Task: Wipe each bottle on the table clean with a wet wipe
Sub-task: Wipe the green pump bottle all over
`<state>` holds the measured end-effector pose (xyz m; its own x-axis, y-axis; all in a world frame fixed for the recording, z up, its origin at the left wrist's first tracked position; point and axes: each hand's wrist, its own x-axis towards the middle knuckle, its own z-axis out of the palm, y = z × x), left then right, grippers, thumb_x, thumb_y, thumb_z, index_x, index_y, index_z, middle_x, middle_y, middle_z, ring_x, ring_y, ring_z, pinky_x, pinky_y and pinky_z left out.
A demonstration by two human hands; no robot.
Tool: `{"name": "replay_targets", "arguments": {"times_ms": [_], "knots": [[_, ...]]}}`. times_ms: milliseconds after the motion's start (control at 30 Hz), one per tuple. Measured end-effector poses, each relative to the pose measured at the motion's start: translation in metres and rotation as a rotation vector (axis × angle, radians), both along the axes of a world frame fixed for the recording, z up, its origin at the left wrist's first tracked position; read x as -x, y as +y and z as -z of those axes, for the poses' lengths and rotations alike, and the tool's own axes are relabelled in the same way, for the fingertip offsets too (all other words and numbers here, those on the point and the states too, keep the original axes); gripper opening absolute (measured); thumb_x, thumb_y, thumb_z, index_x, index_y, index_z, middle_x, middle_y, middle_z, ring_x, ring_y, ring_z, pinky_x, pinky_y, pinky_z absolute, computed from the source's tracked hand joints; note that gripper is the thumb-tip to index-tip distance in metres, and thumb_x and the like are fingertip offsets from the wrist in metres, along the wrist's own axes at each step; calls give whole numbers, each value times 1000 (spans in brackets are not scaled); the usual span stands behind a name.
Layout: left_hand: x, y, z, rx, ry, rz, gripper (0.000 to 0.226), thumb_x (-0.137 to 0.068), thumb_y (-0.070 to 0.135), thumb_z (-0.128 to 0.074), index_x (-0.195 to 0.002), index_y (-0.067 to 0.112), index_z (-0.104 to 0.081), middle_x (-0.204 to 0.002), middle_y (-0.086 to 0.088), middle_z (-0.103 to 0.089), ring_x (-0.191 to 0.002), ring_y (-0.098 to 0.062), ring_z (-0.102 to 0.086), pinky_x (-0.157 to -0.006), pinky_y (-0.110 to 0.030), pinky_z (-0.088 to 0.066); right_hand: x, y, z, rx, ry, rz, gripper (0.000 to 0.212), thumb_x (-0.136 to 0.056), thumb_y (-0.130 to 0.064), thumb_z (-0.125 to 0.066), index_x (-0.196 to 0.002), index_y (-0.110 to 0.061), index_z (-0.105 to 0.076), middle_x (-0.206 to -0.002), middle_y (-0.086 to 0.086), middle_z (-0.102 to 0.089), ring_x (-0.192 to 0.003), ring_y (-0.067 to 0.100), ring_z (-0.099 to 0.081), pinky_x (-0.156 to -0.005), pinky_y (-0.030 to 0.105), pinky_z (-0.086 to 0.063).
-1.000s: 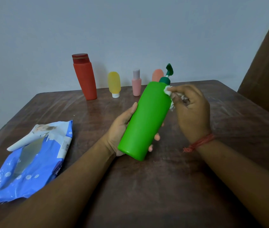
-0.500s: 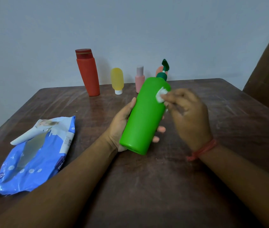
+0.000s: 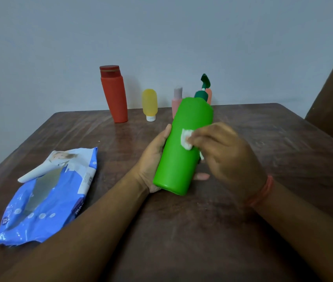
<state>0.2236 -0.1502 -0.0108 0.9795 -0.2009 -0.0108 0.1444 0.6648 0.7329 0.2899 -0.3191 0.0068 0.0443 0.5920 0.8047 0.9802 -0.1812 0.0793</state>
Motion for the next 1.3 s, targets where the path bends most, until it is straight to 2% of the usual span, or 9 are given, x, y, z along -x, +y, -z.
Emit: {"name": "replay_targets", "arguments": {"times_ms": [133,267,400,567,700,833,967,1100,1300], "knots": [[1,0,2,-108,-39,64,62,-96,61,-34,-121,17,-69,-106,-14,-69,-83,-32,-69,-62,-46,-59,-2,-5,-1,27,-99,32,26,-102,-1,-48,-109,1,-74,-108,14,-70,-94,28,-61,-93,34,-48],[0,-6,2,-211,-56,107,65,-89,61,-45,-123,10,-67,-112,-20,-64,-79,-37,-67,-60,-43,-58,-28,-13,-17,-191,37,269,26,-95,5,-58,-116,-1,-72,-106,15,-67,-92,33,-60,-88,39,-49],[0,-6,2,-238,-82,82,65,-88,61,-49,-127,11,-65,-116,-22,-63,-80,-38,-66,-61,-43,-57,-15,-15,-4,-61,-98,224,28,-100,0,-54,-125,-2,-68,-117,13,-68,-97,33,-59,-92,40,-49],[-1,-9,3,-326,-136,40,101,-80,62,-71,-147,0,-29,-119,-30,-56,-77,-40,-67,-57,-46,-58,-30,-18,-18,-158,-24,407,37,-98,3,-52,-132,-4,-63,-118,16,-64,-97,35,-56,-89,40,-46],[1,-12,1,-431,-180,-18,80,-92,57,-57,-143,2,-30,-119,-32,-56,-74,-41,-67,-57,-47,-58,-13,-18,-13,-45,-131,294,34,-99,-1,-55,-130,-6,-66,-110,14,-66,-92,34,-56,-83,44,-48],[4,-18,-5,-529,-182,-34,62,-97,53,-40,-137,6,-35,-97,-26,-65,-64,-37,-68,-55,-44,-57,-25,-19,-26,-146,-23,437,36,-97,-3,-52,-130,-8,-65,-110,16,-61,-93,32,-49,-80,42,-46],[6,-19,-6,-508,-114,-52,82,-87,76,-31,-135,13,-50,-91,-21,-70,-66,-34,-69,-58,-45,-58,-1,-7,-10,-11,-30,205,35,-96,-7,-48,-123,-4,-70,-103,17,-63,-89,35,-54,-80,41,-46],[5,-15,-2,-281,6,-121,84,-86,82,-15,-114,15,-59,-96,-9,-71,-87,-27,-69,-73,-42,-55,17,8,4,127,63,41,37,-94,-7,-47,-122,-6,-71,-104,15,-63,-88,30,-54,-76,42,-50],[-4,-3,3,-116,52,-91,91,-80,86,-42,-123,8,-61,-103,-15,-59,-95,-25,-57,-76,-36,-51,38,9,5,353,-5,-221,35,-85,3,-57,-115,-7,-72,-105,11,-65,-86,26,-53,-80,38,-47]]}}
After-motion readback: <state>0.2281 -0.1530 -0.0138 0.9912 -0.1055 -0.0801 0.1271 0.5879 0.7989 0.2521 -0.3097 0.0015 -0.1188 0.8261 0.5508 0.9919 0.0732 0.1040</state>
